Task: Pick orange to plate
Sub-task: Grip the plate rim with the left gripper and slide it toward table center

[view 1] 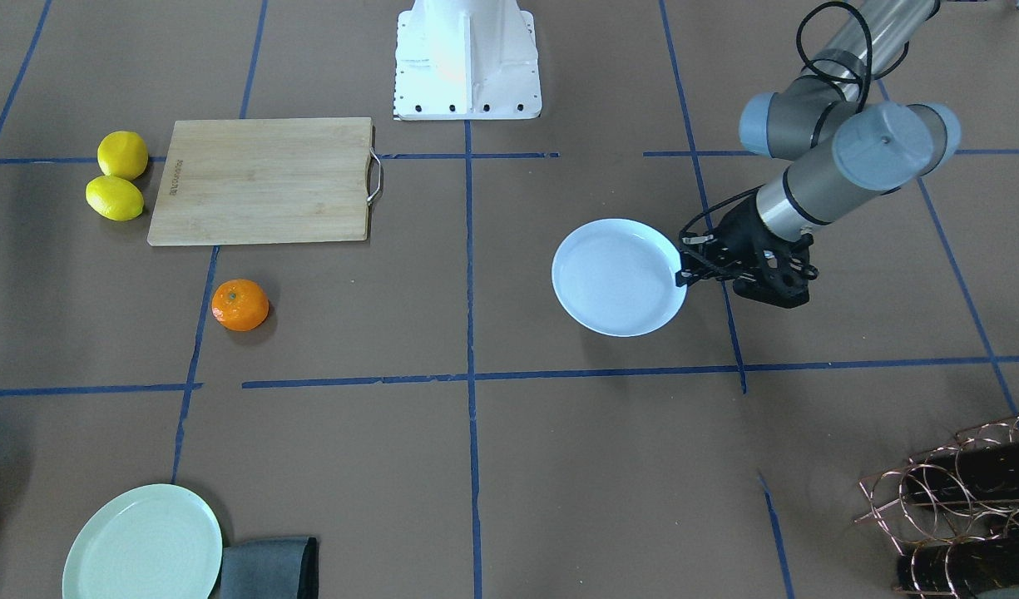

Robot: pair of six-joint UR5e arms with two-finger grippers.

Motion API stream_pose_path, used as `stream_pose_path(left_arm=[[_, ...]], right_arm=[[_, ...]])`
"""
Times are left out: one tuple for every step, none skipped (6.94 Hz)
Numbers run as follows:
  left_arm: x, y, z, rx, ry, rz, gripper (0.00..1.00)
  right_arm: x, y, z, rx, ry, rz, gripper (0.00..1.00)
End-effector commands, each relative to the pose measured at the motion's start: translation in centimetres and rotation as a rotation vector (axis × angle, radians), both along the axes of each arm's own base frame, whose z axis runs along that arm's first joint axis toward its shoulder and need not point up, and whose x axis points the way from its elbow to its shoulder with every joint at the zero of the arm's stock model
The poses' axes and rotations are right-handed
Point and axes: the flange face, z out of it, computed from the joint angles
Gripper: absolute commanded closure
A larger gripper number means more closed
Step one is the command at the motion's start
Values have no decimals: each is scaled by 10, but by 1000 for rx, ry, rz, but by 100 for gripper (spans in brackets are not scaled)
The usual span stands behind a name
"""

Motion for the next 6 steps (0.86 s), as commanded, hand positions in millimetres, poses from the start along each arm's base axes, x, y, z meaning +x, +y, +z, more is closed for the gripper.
stream_pose_path(left_arm=[[84, 8, -57, -62, 23, 23, 100], [118, 18, -65, -42, 0, -13, 100], [139, 31, -60, -11, 7, -13, 100], [158, 33, -51, 7, 19, -12, 100], [168, 32, -47, -3, 13, -19, 100], [170, 34, -46, -3, 13, -16, 100]], right_arm=[[0, 0, 0, 0, 1, 0, 0], [0, 0, 0, -3, 0, 0, 0], [0, -1, -1, -1, 1, 1, 0], [-1, -1, -2, 2, -1, -1, 0], [-1, -1, -2, 3, -1, -1, 0], [0, -1, -3, 3, -1, 0, 0]])
